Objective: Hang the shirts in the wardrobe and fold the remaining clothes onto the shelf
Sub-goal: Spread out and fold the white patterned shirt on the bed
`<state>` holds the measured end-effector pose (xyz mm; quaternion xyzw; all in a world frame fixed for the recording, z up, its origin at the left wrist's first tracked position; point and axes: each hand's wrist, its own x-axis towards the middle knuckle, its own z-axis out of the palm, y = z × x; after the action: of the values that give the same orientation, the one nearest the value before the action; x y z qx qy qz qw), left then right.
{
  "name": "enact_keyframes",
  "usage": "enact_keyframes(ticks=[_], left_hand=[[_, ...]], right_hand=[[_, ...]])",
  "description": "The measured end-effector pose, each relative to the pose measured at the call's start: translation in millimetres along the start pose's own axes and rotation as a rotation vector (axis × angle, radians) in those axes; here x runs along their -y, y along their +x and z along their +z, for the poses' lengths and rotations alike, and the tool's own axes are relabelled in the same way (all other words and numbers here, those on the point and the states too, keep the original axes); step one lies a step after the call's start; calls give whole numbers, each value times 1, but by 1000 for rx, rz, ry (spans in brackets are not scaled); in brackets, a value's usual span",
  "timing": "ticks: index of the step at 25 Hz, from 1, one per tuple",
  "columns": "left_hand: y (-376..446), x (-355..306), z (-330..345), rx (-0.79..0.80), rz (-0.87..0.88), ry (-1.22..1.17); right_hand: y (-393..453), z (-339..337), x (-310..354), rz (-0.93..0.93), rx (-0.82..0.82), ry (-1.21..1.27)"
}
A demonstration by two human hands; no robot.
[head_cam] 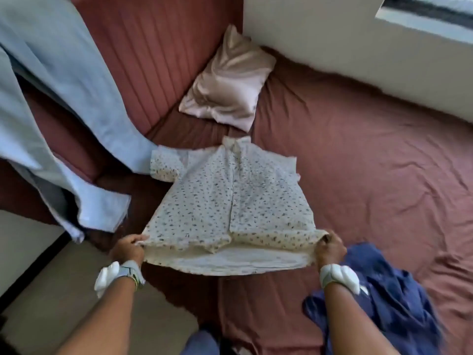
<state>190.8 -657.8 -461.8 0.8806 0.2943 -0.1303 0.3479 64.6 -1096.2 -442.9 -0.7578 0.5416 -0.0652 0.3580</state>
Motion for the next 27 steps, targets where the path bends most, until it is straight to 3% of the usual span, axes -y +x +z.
enact_keyframes(ticks=[3,6,8,11,13,15,17,22,24,27], left_hand=[[-5,72,34,170,-216,318],[-10,112,78,232,-394,407],[-33,121,104,376,-464,248],[-66,113,163,482,-684,-299],[-88,97,193,363,-774,-530],[-90,84,211,183,-884,-707],[-83,71,219,92,-949,-790],[-72,49,219,-20,-807,-185],[-67,48,221,-58,-765,-210],[-66,51,222,-112,-682,-434]], right_hand=[[-26,34,-85,235,215,-413],[-45,75,-127,404,243,-599],[-63,93,-134,294,306,-455],[-82,143,-143,370,463,-175],[-99,170,-142,525,441,-1],[-105,186,-137,758,278,307],[-97,195,-135,867,196,527],[-82,192,-118,929,70,740],[-77,189,-113,902,36,786],[-73,188,-111,822,80,829]])
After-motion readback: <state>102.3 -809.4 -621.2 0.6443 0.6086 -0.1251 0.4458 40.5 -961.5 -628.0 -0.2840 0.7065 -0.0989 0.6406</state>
